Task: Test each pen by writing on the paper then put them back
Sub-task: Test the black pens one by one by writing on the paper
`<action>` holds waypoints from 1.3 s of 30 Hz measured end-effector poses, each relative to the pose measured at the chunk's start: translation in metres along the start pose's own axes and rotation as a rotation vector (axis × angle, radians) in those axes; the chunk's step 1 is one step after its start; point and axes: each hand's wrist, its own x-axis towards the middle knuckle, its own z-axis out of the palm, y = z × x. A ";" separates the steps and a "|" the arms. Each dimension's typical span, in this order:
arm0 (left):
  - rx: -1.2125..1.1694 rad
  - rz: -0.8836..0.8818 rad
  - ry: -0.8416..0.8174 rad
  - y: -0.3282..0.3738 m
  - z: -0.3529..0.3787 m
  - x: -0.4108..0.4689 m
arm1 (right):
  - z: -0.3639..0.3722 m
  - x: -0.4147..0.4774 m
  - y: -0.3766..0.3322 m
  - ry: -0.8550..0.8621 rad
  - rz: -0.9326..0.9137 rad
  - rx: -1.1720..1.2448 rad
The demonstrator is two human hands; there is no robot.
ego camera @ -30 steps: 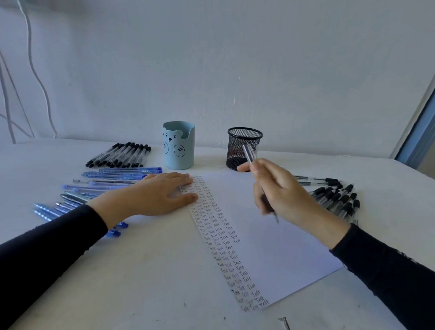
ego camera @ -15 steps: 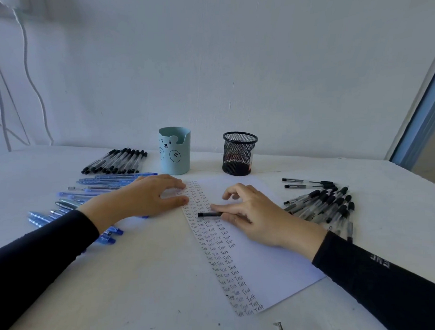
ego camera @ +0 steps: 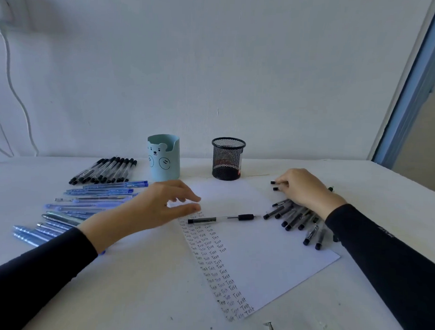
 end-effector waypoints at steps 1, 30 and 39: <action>-0.003 0.040 0.002 0.003 0.003 0.000 | 0.001 0.001 0.000 -0.015 0.014 -0.006; 0.601 -0.814 0.261 -0.109 -0.073 0.011 | -0.011 -0.061 -0.091 -0.140 -0.389 0.812; 0.592 -0.696 0.295 -0.083 -0.067 0.008 | -0.024 -0.067 -0.098 -0.301 -0.133 1.188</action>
